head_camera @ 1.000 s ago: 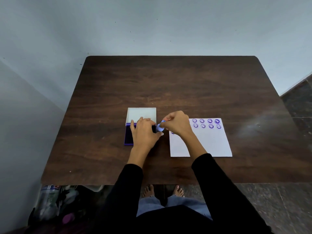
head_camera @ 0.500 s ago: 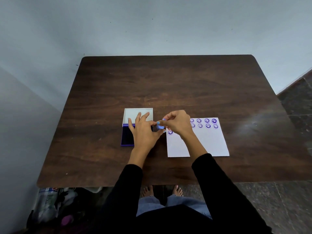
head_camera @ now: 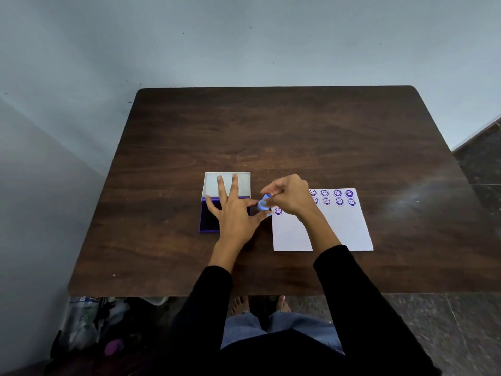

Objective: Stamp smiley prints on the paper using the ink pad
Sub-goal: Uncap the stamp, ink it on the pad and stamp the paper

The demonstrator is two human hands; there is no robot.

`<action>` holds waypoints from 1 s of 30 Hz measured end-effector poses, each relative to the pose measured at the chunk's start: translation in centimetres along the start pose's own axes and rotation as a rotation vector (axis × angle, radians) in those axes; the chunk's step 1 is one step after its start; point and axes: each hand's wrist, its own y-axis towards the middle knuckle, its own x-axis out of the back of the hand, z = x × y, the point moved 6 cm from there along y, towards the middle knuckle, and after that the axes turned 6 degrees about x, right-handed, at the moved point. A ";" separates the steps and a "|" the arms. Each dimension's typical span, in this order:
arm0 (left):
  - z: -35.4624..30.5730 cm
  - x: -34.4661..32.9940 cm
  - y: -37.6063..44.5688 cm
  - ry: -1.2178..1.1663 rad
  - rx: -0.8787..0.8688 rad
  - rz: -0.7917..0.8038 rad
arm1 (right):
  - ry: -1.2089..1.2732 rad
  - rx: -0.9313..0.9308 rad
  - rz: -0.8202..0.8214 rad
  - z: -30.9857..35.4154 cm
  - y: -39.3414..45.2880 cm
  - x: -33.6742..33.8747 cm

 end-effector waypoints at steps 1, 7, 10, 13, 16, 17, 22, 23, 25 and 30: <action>0.0 -0.1 -0.1 0.000 -0.001 0.007 | -0.001 -0.003 0.019 0.0 0.0 0.0; 0.3 -1.3 -1.1 0.071 -0.076 -0.062 | 0.027 0.042 0.023 -0.2 0.3 0.8; 0.6 -2.1 -1.7 0.156 -0.081 -0.093 | 0.075 0.085 -0.046 0.0 0.6 1.4; 0.9 -2.8 -2.0 0.230 -0.058 -0.094 | 0.092 0.121 -0.059 0.2 0.8 1.5; 1.3 -3.0 -2.2 0.223 -0.044 -0.082 | 0.177 0.132 -0.074 0.3 1.1 1.2; 1.5 -2.8 -2.0 0.206 -0.028 -0.081 | 0.240 0.119 -0.088 0.4 1.3 1.0; 5.7 -0.4 -1.2 -0.004 0.176 -0.152 | 0.988 -0.077 0.048 1.4 1.7 -2.2; 7.2 -0.2 -1.3 -0.039 0.231 -0.156 | 1.115 -0.130 0.103 1.6 1.7 -3.2; 8.9 0.1 -1.7 -0.047 0.293 -0.166 | 1.341 -0.233 0.169 1.5 1.4 -4.5; 9.8 -0.4 -2.4 -0.019 0.318 -0.158 | 1.650 -0.375 0.190 0.9 0.8 -5.8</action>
